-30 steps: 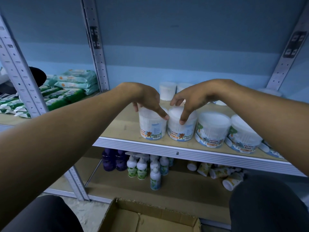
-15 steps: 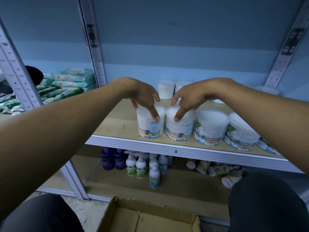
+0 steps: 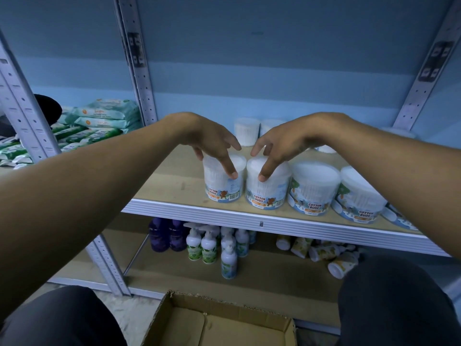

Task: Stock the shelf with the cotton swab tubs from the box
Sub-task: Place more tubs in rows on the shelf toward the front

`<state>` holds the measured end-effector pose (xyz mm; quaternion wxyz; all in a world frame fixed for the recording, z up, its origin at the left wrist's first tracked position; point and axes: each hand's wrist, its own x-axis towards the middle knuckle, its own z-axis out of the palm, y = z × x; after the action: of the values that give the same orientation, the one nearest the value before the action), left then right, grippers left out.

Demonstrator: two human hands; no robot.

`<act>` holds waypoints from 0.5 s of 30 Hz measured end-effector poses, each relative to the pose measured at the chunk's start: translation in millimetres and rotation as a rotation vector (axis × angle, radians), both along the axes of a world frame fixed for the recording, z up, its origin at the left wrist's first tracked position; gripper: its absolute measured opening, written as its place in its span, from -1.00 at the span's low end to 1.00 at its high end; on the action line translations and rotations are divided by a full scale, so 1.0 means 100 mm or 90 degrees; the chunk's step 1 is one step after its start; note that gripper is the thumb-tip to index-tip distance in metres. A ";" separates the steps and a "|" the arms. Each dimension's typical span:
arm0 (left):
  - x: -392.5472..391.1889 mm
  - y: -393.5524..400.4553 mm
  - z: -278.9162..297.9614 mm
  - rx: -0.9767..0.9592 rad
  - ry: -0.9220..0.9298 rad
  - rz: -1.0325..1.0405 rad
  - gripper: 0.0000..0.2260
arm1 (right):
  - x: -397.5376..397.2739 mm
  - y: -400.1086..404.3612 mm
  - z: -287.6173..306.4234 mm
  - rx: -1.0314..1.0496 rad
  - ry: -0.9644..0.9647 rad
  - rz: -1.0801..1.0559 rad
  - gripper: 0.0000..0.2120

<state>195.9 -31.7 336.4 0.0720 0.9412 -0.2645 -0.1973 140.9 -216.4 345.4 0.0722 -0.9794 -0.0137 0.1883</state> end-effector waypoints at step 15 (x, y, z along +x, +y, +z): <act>-0.01 -0.04 -0.03 0.028 -0.041 0.006 -0.27 | -0.01 0.06 -0.03 -0.028 -0.015 0.016 -0.24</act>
<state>194.6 -36.2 333.4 0.0436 0.9497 -0.2577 -0.1727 140.1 -210.8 342.8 0.0480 -0.9827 -0.0230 0.1776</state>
